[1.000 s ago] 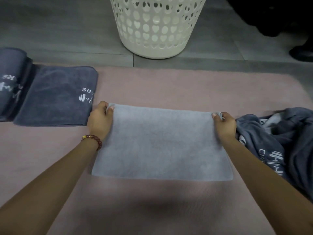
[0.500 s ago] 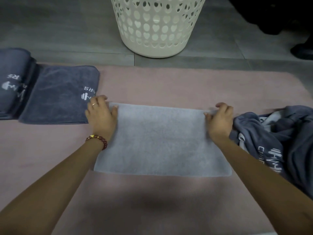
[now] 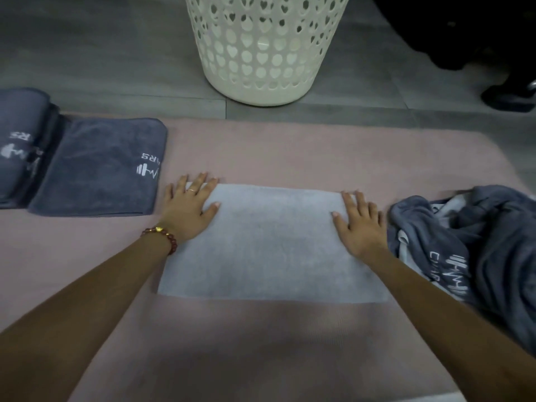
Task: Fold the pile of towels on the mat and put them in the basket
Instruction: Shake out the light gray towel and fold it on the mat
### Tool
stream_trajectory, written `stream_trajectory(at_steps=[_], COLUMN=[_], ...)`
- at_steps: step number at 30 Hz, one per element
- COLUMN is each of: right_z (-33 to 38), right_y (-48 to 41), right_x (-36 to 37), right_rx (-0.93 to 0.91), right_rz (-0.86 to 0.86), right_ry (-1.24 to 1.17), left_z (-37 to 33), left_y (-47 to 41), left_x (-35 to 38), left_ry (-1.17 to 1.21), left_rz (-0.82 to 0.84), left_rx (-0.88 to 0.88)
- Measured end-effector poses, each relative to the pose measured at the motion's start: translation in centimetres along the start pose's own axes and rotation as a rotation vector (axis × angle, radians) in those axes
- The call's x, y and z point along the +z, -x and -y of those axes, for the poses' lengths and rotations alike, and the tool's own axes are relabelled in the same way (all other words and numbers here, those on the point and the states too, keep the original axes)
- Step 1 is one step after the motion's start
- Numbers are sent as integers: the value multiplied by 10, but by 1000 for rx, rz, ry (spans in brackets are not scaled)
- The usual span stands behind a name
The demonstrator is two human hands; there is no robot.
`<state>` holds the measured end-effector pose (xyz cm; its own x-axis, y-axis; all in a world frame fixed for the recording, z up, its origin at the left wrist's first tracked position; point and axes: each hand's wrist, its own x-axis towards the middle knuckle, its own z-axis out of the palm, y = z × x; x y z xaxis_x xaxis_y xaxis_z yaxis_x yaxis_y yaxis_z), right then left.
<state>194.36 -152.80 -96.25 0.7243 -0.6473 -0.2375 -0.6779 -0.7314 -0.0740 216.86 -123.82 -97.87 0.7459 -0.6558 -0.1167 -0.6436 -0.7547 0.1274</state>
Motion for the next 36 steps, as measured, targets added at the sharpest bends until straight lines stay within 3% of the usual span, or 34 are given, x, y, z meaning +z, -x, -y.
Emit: stream_trajectory(at_steps=[3,5,7,9,12,18,20,25,30,33,36], right_z=[25,51,70,72,40,-3,-4,-5,-15,-20,-18], right_y=[19,47,75,93,109,128,132,146,134,129,131], right_x=[1,11,28,37,42,43,44,40,16,7,4], right_rx=[18,-231,-492,-561,-441,57,161,289,474,527,550], right_rz=[-84,-125,-99,-74,-80,-98,-111,-326,-172,-63,-59], right_ry=[16,-17,49,76,80,-19,-156,-478,-807,-887,-1076], left_z=[-18,-41,-64,-73,-56,-17,-14,-7,-13,-15,-12], left_y=[14,40,71,94,114,143,153,167,168,162,155], left_x=[-4,1,14,22,29,24,24,23,8,3,-5], left_ry=[-38,-111,-156,-160,-130,18,100,364,721,716,693], left_rz=[-61,-137,-111,-62,-69,-45,-48,-118,-248,-181,-50], left_rx=[-70,154,431,520,413,99,32,7,-217,-343,-375])
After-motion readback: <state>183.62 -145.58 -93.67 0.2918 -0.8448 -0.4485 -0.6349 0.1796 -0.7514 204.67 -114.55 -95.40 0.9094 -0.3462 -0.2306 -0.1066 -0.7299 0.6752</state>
